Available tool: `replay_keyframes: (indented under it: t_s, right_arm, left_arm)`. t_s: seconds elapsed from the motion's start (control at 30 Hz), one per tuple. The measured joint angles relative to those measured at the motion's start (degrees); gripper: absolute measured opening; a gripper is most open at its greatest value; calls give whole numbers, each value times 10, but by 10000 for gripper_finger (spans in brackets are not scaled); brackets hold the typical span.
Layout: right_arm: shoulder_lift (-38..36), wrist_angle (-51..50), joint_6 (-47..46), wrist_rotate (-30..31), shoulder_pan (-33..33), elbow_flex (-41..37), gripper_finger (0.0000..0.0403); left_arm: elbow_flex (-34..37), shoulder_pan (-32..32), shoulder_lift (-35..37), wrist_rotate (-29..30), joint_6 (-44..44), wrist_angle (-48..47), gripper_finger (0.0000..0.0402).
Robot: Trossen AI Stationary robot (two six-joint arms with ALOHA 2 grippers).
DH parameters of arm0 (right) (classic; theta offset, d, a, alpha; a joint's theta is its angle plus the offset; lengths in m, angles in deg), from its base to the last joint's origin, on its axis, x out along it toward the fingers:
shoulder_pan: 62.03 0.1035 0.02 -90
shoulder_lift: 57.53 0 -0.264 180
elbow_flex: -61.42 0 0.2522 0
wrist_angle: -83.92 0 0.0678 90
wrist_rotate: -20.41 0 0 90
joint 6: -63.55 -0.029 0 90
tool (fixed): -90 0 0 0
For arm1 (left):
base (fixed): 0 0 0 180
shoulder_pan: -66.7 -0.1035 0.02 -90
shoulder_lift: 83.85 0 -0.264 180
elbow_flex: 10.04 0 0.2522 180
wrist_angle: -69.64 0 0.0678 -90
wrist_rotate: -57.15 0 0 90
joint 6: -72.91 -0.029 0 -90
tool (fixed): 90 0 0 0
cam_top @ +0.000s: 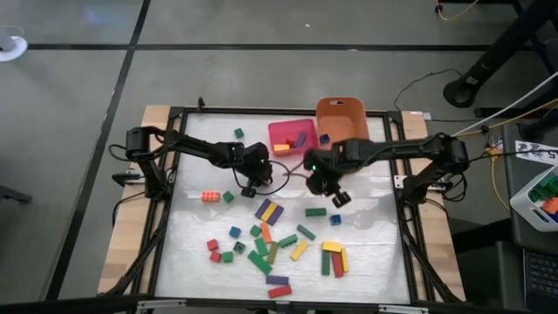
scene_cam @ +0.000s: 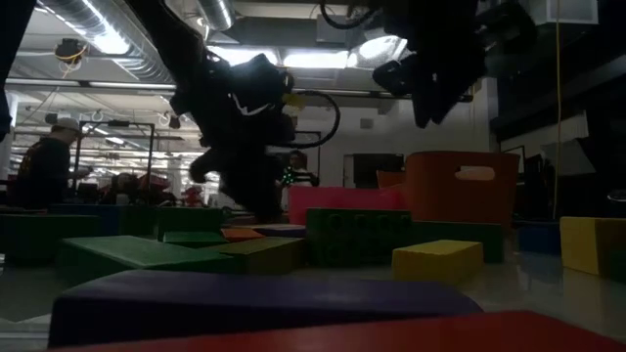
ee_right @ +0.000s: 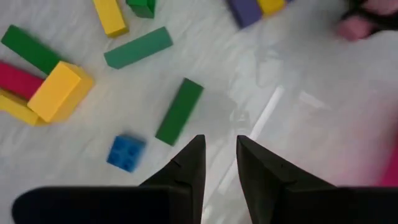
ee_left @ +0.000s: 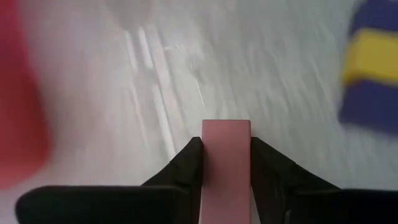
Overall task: Sort blocks by size
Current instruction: Put the large pink block into the pink bin, then put the large green block into the pink bin
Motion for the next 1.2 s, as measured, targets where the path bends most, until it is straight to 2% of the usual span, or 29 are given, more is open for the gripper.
replay_keyframes:
  t_s: [0.2,0.47,0.67,0.9,1.03,1.2]
  right_arm:
    - [0,70,-55,44,61,-64,92]
    - [0,132,-101,46,95,-97,92]
    - [0,142,-128,48,93,-120,92]
    - [0,171,-140,96,93,-146,92]
    - [0,173,-140,106,93,-147,92]
    - [0,184,-139,121,93,-147,92]
  left_arm:
    - [-1,0,0,-25,89,105,84]
    - [-10,-20,0,-33,177,257,92]
    - [-49,-58,0,-7,174,264,94]
    - [-60,-94,0,39,76,265,118]
    - [-60,-104,0,87,81,264,133]
    - [-60,-111,0,95,96,265,165]
